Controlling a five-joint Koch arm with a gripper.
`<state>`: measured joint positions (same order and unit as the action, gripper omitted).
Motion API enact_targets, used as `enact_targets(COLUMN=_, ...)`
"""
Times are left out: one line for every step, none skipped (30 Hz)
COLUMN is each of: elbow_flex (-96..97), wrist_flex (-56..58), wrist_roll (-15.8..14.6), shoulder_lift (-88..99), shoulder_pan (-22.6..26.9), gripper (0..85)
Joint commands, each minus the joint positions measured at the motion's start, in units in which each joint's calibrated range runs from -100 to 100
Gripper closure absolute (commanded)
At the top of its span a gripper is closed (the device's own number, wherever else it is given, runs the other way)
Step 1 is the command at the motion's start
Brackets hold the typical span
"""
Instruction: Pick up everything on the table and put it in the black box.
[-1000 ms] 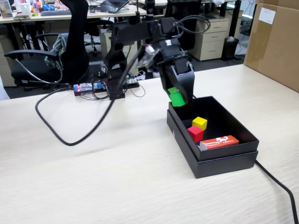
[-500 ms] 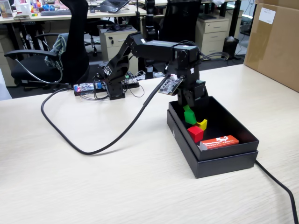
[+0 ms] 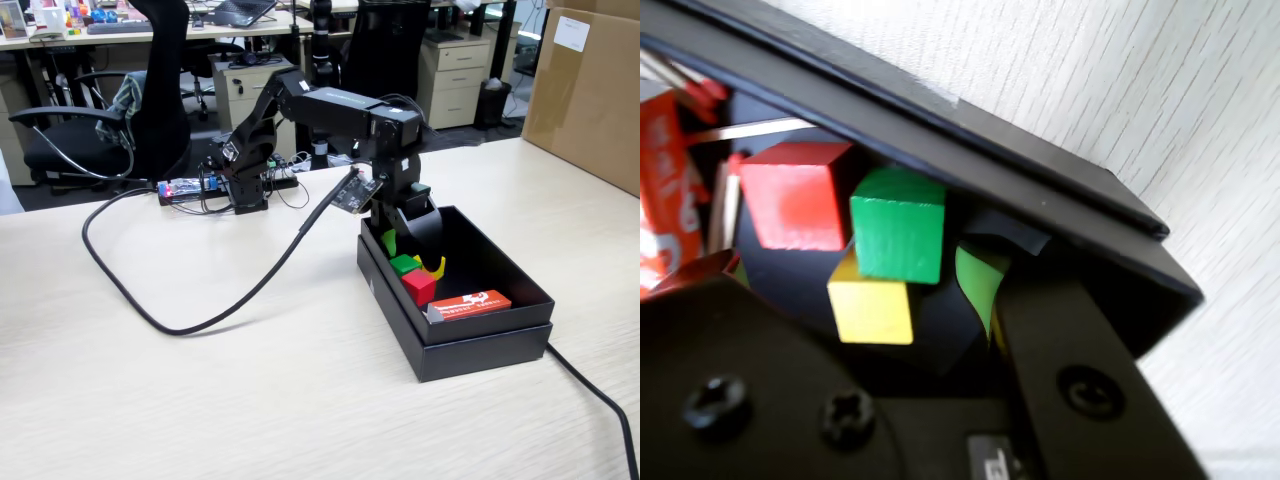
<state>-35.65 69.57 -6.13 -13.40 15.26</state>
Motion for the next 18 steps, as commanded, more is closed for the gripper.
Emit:
enact_targets(elbow_flex=-2.79, wrist_flex=-0.07, wrist_roll=0.0, shoulder_lift=11.85, shoulder_pan=-0.68, gripper=42.4)
enact_targets(elbow_flex=-2.98, wrist_flex=-0.07, wrist_roll=0.0, shoulder_lift=13.68, shoulder_pan=-0.83, gripper=42.4)
enact_targets(elbow_flex=-3.43, wrist_flex=-0.15, wrist_roll=0.05, shoulder_lift=15.64, shoulder_pan=-1.03, gripper=42.4)
enact_targets(elbow_flex=-3.97, wrist_flex=-0.24, wrist_roll=0.1, shoulder_lift=18.05, shoulder_pan=-1.27, gripper=42.4)
enact_targets(elbow_flex=-4.52, wrist_flex=-0.67, wrist_roll=0.2, shoulder_lift=20.34, shoulder_pan=-1.61, gripper=42.2)
enact_targets(elbow_flex=-4.61, wrist_flex=-1.79, wrist_roll=0.29, shoulder_lift=22.86, shoulder_pan=-2.15, gripper=40.0)
enact_targets(elbow_flex=-4.52, wrist_flex=-3.26, wrist_roll=0.39, shoulder_lift=25.16, shoulder_pan=-2.69, gripper=39.8)
enact_targets(elbow_flex=-4.52, wrist_flex=-4.21, wrist_roll=0.39, shoulder_lift=26.65, shoulder_pan=-3.03, gripper=39.8)
enact_targets(elbow_flex=-4.25, wrist_flex=-4.99, wrist_roll=0.39, shoulder_lift=28.72, shoulder_pan=-3.27, gripper=39.8)
enact_targets(elbow_flex=-3.97, wrist_flex=-5.42, wrist_roll=0.39, shoulder_lift=30.78, shoulder_pan=-3.66, gripper=39.9)
enact_targets(elbow_flex=-3.61, wrist_flex=-5.6, wrist_roll=0.39, shoulder_lift=32.5, shoulder_pan=-4.15, gripper=39.9)
enact_targets(elbow_flex=-2.89, wrist_flex=-5.68, wrist_roll=0.39, shoulder_lift=34.34, shoulder_pan=-4.84, gripper=39.9)
enact_targets(elbow_flex=-1.53, wrist_flex=-5.68, wrist_roll=0.49, shoulder_lift=36.86, shoulder_pan=-5.57, gripper=39.9)
enact_targets(elbow_flex=-0.26, wrist_flex=-5.68, wrist_roll=0.63, shoulder_lift=38.47, shoulder_pan=-6.11, gripper=39.8)
enact_targets(elbow_flex=1.74, wrist_flex=-6.2, wrist_roll=0.93, shoulder_lift=40.65, shoulder_pan=-6.79, gripper=39.6)
enact_targets(elbow_flex=4.19, wrist_flex=-7.32, wrist_roll=1.22, shoulder_lift=43.17, shoulder_pan=-7.62, gripper=39.5)
enact_targets(elbow_flex=7.18, wrist_flex=-8.79, wrist_roll=1.51, shoulder_lift=45.7, shoulder_pan=-8.5, gripper=39.5)
enact_targets(elbow_flex=9.81, wrist_flex=-9.74, wrist_roll=1.9, shoulder_lift=48.11, shoulder_pan=-9.47, gripper=39.4)
